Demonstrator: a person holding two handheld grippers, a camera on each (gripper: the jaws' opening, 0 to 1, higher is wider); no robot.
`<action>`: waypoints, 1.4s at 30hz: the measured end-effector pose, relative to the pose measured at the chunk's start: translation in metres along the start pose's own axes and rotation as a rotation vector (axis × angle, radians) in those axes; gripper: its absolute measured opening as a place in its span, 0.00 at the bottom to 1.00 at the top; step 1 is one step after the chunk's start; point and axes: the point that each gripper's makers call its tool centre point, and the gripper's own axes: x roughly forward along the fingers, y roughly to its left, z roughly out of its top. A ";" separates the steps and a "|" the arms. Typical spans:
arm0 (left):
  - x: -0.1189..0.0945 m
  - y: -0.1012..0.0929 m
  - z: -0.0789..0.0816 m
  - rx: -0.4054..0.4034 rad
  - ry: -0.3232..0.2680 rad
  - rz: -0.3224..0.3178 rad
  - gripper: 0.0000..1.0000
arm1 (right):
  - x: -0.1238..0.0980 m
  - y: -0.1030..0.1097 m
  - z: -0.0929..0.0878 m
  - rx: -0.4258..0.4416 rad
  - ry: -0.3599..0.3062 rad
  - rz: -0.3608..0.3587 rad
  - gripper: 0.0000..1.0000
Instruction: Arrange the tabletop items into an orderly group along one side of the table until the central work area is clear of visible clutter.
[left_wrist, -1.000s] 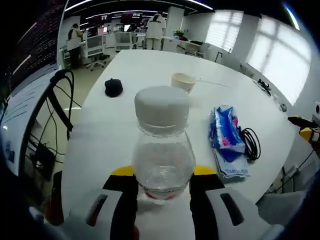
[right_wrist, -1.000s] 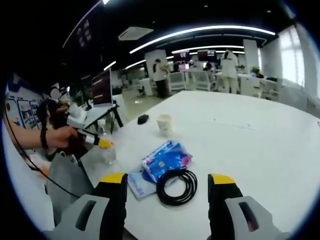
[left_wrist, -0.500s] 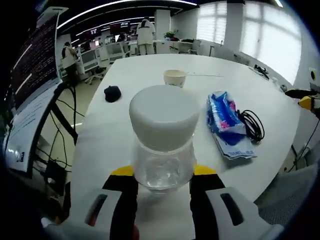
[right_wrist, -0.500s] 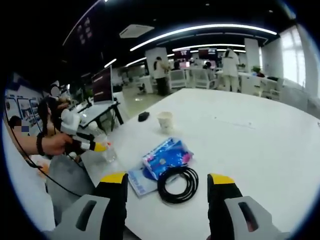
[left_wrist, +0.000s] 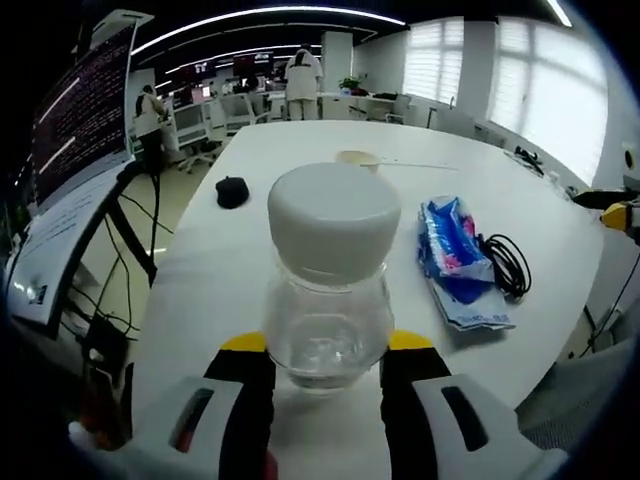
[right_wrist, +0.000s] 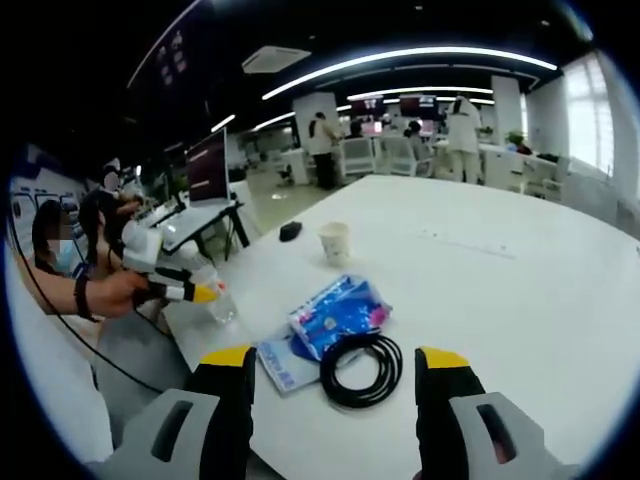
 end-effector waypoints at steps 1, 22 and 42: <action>0.000 0.000 0.000 -0.001 -0.003 -0.001 0.40 | 0.000 0.002 0.000 -0.001 0.001 0.001 0.66; 0.009 0.001 0.000 0.023 -0.020 -0.060 0.38 | 0.005 0.002 0.000 -0.002 0.021 -0.014 0.66; 0.064 0.009 0.049 -0.008 -0.025 -0.063 0.38 | 0.000 -0.007 -0.009 0.056 0.021 -0.060 0.67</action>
